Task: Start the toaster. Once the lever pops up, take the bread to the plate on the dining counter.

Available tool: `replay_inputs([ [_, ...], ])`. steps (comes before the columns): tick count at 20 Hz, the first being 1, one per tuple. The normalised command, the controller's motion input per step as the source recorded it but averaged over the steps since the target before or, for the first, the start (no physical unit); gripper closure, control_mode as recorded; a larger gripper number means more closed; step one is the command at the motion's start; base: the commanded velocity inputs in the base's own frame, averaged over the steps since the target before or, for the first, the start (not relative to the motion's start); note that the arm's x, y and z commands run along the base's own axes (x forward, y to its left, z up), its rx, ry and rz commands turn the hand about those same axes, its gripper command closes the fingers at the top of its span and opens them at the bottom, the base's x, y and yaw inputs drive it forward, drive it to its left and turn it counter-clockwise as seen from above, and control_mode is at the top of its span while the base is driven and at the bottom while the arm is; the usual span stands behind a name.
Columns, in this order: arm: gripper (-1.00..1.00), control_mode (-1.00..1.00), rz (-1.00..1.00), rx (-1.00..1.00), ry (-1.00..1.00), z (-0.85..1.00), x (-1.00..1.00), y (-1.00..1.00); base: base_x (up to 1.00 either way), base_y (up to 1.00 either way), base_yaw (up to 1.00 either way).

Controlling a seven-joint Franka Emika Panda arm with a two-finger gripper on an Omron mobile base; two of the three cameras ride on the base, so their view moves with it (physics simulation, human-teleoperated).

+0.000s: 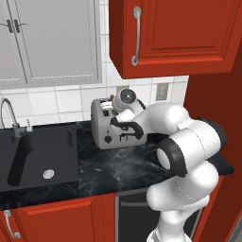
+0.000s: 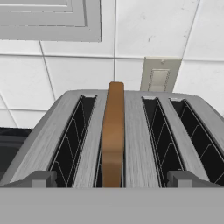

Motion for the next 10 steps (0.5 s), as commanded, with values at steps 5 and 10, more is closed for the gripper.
replay_inputs([
  [5,-1.00,-1.00,0.00,0.00,0.00,0.00,0.00,0.00,0.00,0.00,0.00],
  [10,-1.00,-1.00,0.00,0.00,0.00,0.00,0.04,0.00,0.00,0.00,0.00],
])
